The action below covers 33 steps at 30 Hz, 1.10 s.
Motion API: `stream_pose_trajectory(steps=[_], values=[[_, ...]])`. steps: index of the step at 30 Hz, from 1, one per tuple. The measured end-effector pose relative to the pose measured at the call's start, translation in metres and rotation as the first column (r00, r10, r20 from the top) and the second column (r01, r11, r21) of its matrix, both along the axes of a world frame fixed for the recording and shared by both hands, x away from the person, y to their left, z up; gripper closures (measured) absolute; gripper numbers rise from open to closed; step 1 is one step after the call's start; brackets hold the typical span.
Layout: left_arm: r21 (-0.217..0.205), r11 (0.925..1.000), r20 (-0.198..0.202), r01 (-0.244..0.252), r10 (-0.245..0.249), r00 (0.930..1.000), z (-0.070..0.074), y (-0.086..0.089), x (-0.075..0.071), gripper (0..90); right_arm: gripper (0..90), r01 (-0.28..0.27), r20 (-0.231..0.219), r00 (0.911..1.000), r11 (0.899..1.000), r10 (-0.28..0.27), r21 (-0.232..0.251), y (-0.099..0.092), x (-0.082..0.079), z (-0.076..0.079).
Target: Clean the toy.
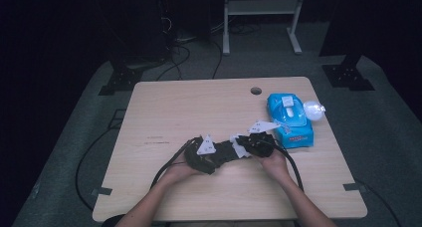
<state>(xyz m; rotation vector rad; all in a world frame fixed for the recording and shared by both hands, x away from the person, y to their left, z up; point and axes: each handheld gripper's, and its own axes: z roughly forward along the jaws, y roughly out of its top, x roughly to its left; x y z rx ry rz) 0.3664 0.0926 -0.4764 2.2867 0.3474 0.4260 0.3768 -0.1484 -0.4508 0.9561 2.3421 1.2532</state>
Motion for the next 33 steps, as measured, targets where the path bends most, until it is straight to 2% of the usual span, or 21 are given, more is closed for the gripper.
stream_pose_trajectory(steps=[1, 4, 6, 8, 9, 12, 14, 15, 18, 19, 21, 24, 25, 26, 27, 29, 32, 33], values=[[-0.001, 1.0000, 0.003, -0.002, 0.002, 1.0000, 0.000, 0.000, 0.000, 23.7, 82.4, 0.006, -0.016, 0.9998, 1.000, -0.006, 0.009, 0.001, 0.002, 0.001], [0.002, 1.0000, 0.008, 0.000, 0.000, 1.0000, 0.000, 0.000, -0.001, 23.7, 82.5, -0.008, -0.026, 0.9996, 1.000, 0.008, 0.019, 0.004, 0.002, 0.002], [0.016, 0.9999, 0.015, -0.001, 0.000, 0.9999, 0.001, -0.001, 0.000, 23.8, 82.6, -0.063, -0.036, 0.9973, 0.998, 0.063, 0.012, 0.019, -0.002, 0.001], [0.014, 0.9999, 0.015, -0.003, 0.003, 0.9999, 0.000, -0.001, 0.000, 23.8, 82.8, -0.097, -0.032, 0.9949, 0.995, 0.096, -0.019, 0.031, -0.004, 0.000], [0.002, 1.0000, 0.008, -0.008, 0.008, 0.9999, 0.000, -0.002, 0.000, 23.8, 82.8, -0.107, -0.031, 0.9938, 0.994, 0.107, -0.016, 0.037, -0.004, -0.001], [0.008, 1.0000, 0.012, -0.006, 0.006, 0.9999, 0.000, -0.001, 0.000, 23.7, 83.0, -0.134, -0.043, 0.9901, 0.991, 0.134, -0.011, 0.050, -0.004, -0.002], [0.004, 1.0000, 0.007, -0.005, 0.005, 1.0000, 0.000, -0.001, 0.000, 23.7, 83.0, -0.168, -0.059, 0.9840, 0.986, 0.168, 0.004, 0.060, -0.005, -0.003], [-0.001, 1.0000, 0.003, -0.008, 0.008, 1.0000, 0.000, -0.001, 0.000, 23.7, 83.0, -0.175, -0.055, 0.9832, 0.985, 0.174, -0.009, 0.064, -0.006, -0.003], [-0.004, 1.0000, 0.000, -0.008, 0.008, 1.0000, 0.000, 0.000, 0.000, 23.8, 83.0, -0.172, -0.049, 0.9841, 0.985, 0.171, -0.011, 0.064, -0.004, -0.002], [-0.004, 1.0000, 0.001, -0.007, 0.007, 1.0000, 0.000, 0.000, 0.001, 23.7, 83.0, -0.128, -0.062, 0.9898, 0.992, 0.128, 0.008, 0.059, 0.001, -0.001], [-0.005, 1.0000, 0.001, -0.006, 0.006, 1.0000, 0.001, 0.000, 0.001, 23.7, 83.1, -0.110, -0.069, 0.9914, 0.994, 0.111, 0.022, 0.056, 0.004, 0.000], [0.001, 1.0000, -0.002, -0.009, 0.009, 1.0000, 0.000, -0.001, 0.001, 23.7, 83.0, -0.114, -0.055, 0.9920, 0.993, 0.114, -0.007, 0.061, 0.000, 0.000], [0.001, 0.9999, -0.002, -0.010, 0.010, 0.9999, 0.000, -0.001, 0.000, 23.8, 83.1, -0.147, -0.064, 0.9871, 0.989, 0.146, -0.003, 0.066, -0.002, -0.002], [0.001, 0.9999, -0.002, -0.010, 0.010, 0.9999, 0.000, -0.001, 0.000, 23.8, 83.1, -0.147, -0.064, 0.9871, 0.989, 0.146, -0.003, 0.066, -0.002, -0.002], [-0.001, 0.9999, -0.002, -0.011, 0.011, 0.9999, 0.000, 0.000, 0.000, 23.8, 83.0, -0.175, -0.087, 0.9806, 0.984, 0.176, 0.018, 0.068, -0.005, -0.003], [0.001, 1.0000, 0.002, -0.008, 0.008, 1.0000, 0.000, 0.000, 0.001, 23.8, 83.0, -0.224, -0.080, 0.9712, 0.974, 0.224, 0.016, 0.067, -0.006, -0.005], [0.008, 1.0000, 0.006, -0.004, 0.004, 1.0000, 0.000, -0.001, 0.001, 23.8, 83.0, -0.211, -0.072, 0.9749, 0.978, 0.211, 0.009, 0.064, -0.005, -0.004], [0.007, 1.0000, 0.006, -0.007, 0.007, 1.0000, 0.000, -0.001, 0.000, 23.8, 83.1, -0.169, -0.053, 0.9842, 0.986, 0.169, 0.001, 0.058, 0.001, -0.002]])
